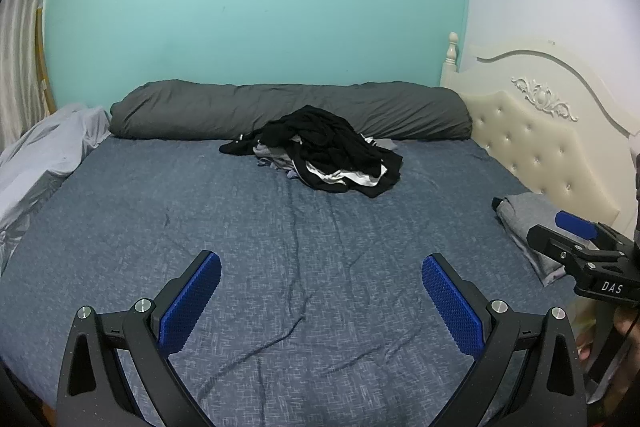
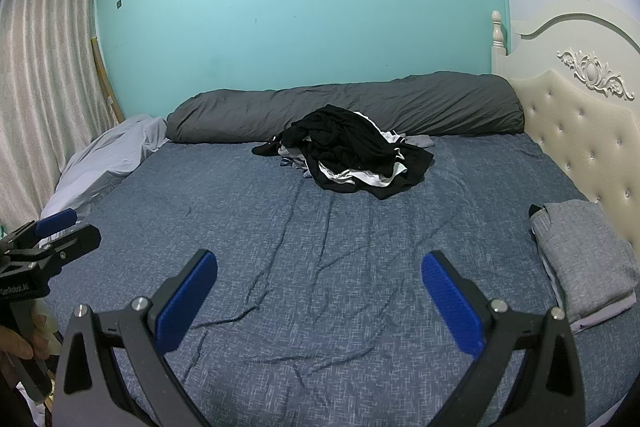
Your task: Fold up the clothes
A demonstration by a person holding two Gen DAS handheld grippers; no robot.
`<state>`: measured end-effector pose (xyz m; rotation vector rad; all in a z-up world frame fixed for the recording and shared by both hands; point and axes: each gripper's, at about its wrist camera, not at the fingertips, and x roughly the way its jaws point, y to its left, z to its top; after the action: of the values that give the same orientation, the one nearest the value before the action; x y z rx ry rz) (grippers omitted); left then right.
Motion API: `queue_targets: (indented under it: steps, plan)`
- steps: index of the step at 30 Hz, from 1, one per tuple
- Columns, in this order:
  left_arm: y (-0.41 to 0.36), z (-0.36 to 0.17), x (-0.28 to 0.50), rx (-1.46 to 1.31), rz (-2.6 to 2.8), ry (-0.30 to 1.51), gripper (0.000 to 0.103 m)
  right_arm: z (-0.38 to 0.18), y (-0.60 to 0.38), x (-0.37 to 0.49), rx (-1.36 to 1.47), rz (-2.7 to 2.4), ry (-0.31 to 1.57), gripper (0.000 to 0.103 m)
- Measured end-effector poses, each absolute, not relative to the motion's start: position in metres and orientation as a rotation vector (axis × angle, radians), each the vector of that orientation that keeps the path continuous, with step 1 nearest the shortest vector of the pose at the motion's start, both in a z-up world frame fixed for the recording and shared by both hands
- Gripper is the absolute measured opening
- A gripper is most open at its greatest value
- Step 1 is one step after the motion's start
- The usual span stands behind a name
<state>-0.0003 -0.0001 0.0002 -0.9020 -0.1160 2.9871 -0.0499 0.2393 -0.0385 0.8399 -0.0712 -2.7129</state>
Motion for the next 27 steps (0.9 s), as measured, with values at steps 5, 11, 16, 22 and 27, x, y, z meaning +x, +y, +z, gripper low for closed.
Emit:
queue_targets:
  steps: [5, 11, 16, 22, 27]
  plan:
    - [-0.0005, 0.0015, -0.0024, -0.907, 2.985, -0.118, 0.102, -0.0367, 0.2384, -0.0496, 0.843, -2.708, -0.075, 0.103]
    - [-0.001, 0.0031, -0.0048, -0.914, 2.982, -0.12, 0.103, -0.0397, 0.2418, -0.0527, 0.846, -2.707, -0.076, 0.103]
    - [-0.0024, 0.0051, -0.0071, -0.917, 2.979, -0.126, 0.103, -0.0405, 0.2407, -0.0524, 0.848, -2.709, -0.071, 0.103]
    - [-0.0004, 0.0004, -0.0059, -0.904, 2.976, -0.127, 0.103, -0.0414, 0.2398, -0.0524, 0.849, -2.712, -0.069, 0.103]
    - [-0.0002, -0.0007, -0.0057, -0.901, 2.976, -0.124, 0.103, -0.0418, 0.2398, -0.0527, 0.851, -2.712, -0.07, 0.103]
